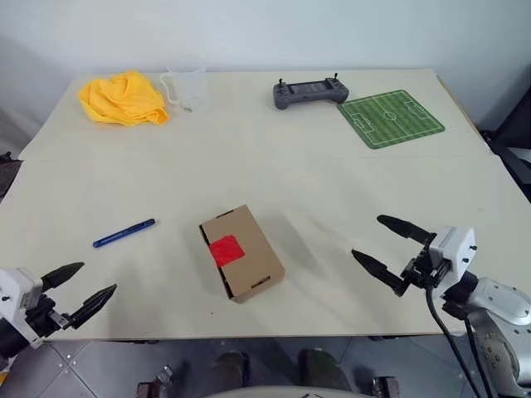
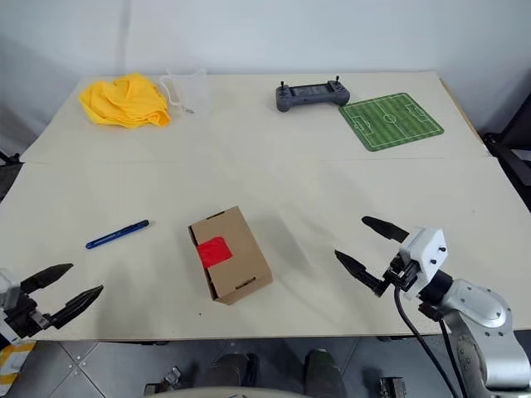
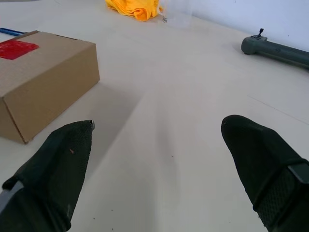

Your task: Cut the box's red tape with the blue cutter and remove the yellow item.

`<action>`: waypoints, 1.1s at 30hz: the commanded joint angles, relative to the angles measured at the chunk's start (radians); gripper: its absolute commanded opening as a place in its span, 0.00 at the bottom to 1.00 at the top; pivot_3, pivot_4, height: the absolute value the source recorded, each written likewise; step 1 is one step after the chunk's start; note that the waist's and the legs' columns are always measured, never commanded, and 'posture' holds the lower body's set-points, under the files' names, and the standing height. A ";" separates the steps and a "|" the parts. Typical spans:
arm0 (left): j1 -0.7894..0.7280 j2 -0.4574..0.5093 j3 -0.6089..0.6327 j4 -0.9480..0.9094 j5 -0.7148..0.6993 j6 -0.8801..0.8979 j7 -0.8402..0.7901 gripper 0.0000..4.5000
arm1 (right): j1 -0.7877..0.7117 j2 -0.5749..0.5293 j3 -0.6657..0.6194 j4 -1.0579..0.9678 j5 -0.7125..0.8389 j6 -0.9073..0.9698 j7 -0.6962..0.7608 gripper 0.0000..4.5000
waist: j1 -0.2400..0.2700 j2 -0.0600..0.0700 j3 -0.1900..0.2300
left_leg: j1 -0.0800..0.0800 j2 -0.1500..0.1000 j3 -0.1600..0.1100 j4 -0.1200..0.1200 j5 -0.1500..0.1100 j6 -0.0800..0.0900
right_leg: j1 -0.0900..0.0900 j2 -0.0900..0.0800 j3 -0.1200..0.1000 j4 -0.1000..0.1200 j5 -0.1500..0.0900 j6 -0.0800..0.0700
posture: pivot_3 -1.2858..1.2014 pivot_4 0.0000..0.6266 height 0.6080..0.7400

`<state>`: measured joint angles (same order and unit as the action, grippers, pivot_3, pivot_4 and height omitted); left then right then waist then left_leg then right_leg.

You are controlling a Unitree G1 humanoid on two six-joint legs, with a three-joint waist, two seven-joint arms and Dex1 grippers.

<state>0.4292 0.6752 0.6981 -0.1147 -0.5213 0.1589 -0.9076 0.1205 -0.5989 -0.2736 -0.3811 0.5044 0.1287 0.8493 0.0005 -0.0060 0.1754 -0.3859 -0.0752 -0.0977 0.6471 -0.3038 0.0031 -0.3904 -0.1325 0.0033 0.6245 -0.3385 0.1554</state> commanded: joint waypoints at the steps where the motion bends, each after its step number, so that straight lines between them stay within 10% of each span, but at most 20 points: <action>1: 0.008 -0.008 0.040 -0.021 -0.005 -0.028 0.015 1.00 | -0.024 0.002 0.010 0.011 0.001 -0.028 0.015 1.00 | 0.000 0.000 0.000 | 0.000 0.000 0.000 0.000 0.000 0.000 | 0.000 0.000 0.000 0.000 0.000 0.000 | 0.52 0.24 1.00; 7: -0.010 0.018 -0.022 -0.050 -0.013 0.014 -0.012 0.96 | -0.047 -0.032 0.039 0.002 0.045 0.039 0.068 0.92 | 0.001 0.000 0.000 | 0.000 0.000 0.000 0.000 0.000 0.000 | 0.000 0.000 0.000 0.000 0.000 0.000 | 0.52 0.24 1.00; 20: -0.851 0.007 -0.552 0.255 0.173 0.010 -0.051 0.12 | -0.116 -0.121 0.392 -0.095 -0.077 0.175 0.166 0.00 | 0.018 0.000 0.000 | 0.000 -0.002 -0.002 0.002 0.002 -0.002 | -0.001 0.003 -0.004 0.005 0.002 -0.002 | 0.52 0.24 1.00; 27: -1.096 -0.053 -0.769 0.536 0.340 0.073 -0.088 0.00 | -0.222 -0.082 0.528 -0.097 0.030 0.361 0.247 0.00 | -0.006 -0.002 0.001 | -0.001 -0.001 -0.001 0.002 0.002 -0.001 | -0.004 0.004 -0.006 0.010 0.002 -0.002 | 0.52 0.24 1.00; 33: -1.055 -0.017 -0.780 0.395 0.252 0.267 -0.217 0.00 | -0.293 0.014 0.517 -0.043 0.052 0.451 0.142 0.00 | -0.005 -0.003 0.001 | -0.002 -0.001 -0.003 0.004 0.002 -0.001 | -0.004 0.004 -0.007 0.012 0.002 -0.002 | 0.52 0.24 1.00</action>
<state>-0.6384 0.6284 -0.0934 0.3577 -0.2326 0.3843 -1.0755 -0.1642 -0.6018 0.2628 -0.4206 0.5302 0.5571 1.0194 -0.0046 -0.0095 0.1769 -0.3883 -0.0765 -0.1005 0.6516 -0.3017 0.0020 -0.3947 -0.1289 -0.0035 0.6365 -0.3361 0.1537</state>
